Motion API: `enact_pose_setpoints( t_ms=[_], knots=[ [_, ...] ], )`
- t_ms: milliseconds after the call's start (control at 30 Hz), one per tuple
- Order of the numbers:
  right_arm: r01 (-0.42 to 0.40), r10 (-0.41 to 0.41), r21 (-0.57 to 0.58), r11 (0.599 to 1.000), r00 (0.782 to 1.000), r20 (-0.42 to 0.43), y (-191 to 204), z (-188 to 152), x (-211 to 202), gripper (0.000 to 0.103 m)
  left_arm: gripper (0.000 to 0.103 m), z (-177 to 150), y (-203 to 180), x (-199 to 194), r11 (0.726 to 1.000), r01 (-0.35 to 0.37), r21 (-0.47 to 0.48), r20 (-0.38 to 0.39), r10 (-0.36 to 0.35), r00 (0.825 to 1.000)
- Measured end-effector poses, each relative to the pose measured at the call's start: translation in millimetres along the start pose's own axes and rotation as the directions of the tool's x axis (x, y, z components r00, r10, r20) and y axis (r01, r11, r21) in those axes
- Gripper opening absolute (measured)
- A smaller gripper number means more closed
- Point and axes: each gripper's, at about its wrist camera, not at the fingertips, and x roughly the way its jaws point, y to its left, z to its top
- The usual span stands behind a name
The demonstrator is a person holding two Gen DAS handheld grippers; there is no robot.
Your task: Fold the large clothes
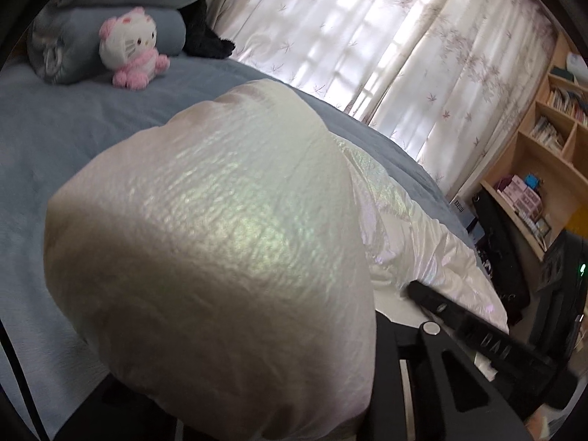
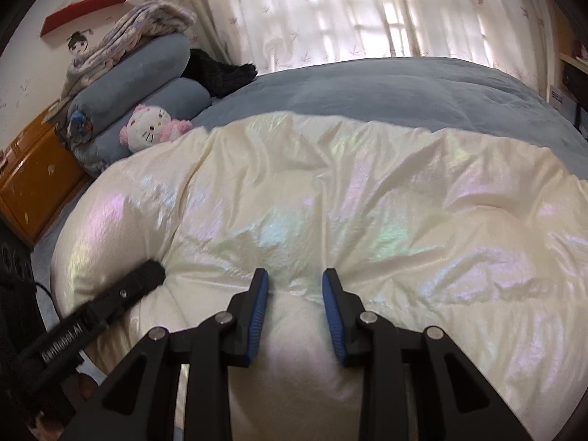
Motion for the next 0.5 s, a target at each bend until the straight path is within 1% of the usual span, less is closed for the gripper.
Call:
enact_pose_setpoints(
  t_ms=[33,100,133,167,200,233,267,333,367,433,500],
  knots=[
    [0.013,-0.014,0.007,1.0,1.0,0.019,-3,0,-7,0.028,0.023,-1,-1,-5,1.0,-0.009,0.015,0.008,0.009,1.0],
    [0.091,-0.092,0.016,0.996,0.993,0.07,-11,-1,-21,0.028,0.022,-6,-8,-16,0.998,-0.035,0.059,0.033,0.034,0.999],
    [0.122,-0.123,0.02,0.992,0.989,0.079,-16,-2,-24,0.028,0.022,-4,-8,-22,0.996,-0.047,0.076,0.044,0.044,0.998],
    [0.136,-0.137,0.025,0.99,0.988,0.07,-21,-4,-24,0.028,0.022,-6,-17,-27,0.992,-0.067,0.109,0.061,0.061,0.996],
    [0.145,-0.146,0.029,0.989,0.988,0.046,-27,-7,-19,0.025,0.022,-6,-23,-30,0.986,-0.085,0.14,0.077,0.075,0.994],
    [0.157,-0.158,0.027,0.987,0.987,0.028,-31,-10,-15,0.017,0.022,-7,-34,-35,0.977,-0.105,0.186,0.098,0.088,0.991],
    [0.162,-0.163,0.023,0.986,0.987,0.018,-35,-15,-11,0.015,0.022,-7,-44,-39,0.969,-0.117,0.219,0.112,0.094,0.989],
    [0.167,-0.167,0.025,0.986,0.986,0.008,-39,-22,-9,0.013,0.022,-13,-63,-46,0.944,-0.149,0.294,0.147,0.109,0.983],
    [0.165,-0.165,0.03,0.986,0.986,0.006,-40,-24,-8,0.013,0.022,-17,-75,-49,0.924,-0.173,0.341,0.173,0.119,0.978],
    [0.155,-0.155,0.038,0.987,0.988,0.001,-44,-27,-8,0.013,0.022,-21,-92,-53,0.898,-0.19,0.397,0.198,0.118,0.973],
    [0.125,-0.124,0.067,0.99,0.992,-0.016,-50,-31,-4,0.013,0.022,-22,-110,-55,0.874,-0.2,0.443,0.206,0.117,0.971]
  ],
)
